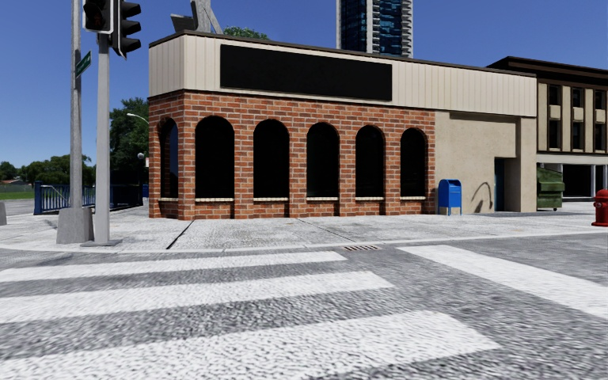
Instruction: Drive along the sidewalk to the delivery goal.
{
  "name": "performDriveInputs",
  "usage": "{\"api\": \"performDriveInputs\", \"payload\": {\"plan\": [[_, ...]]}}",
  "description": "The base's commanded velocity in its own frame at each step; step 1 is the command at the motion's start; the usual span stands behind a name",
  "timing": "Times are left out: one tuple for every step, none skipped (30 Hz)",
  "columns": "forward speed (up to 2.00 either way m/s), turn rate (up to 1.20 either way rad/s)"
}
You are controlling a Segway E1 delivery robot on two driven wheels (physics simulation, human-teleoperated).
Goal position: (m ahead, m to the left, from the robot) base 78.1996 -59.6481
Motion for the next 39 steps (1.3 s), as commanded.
{"api": "performDriveInputs", "payload": {"plan": [[0.00,0.00],[0.00,0.00],[0.00,0.00],[0.00,0.00],[0.00,0.00],[0.00,0.00],[0.00,0.00],[0.00,0.00],[0.00,0.00],[0.00,0.00],[0.00,0.00],[0.00,0.00],[0.00,0.00],[0.00,0.00],[0.00,0.00],[0.00,0.00],[0.00,0.00],[0.00,0.00],[0.00,0.00],[0.00,0.00],[0.00,0.00],[0.00,0.00],[0.00,0.00],[0.00,0.00],[0.00,0.00],[0.00,0.00],[0.00,0.00],[0.00,0.00],[0.00,0.00],[0.00,0.00],[2.00,0.00],[2.00,0.00],[2.00,0.00],[2.00,0.11],[2.00,0.35],[2.00,0.50],[2.00,0.50],[2.00,0.55],[2.00,0.56]]}}
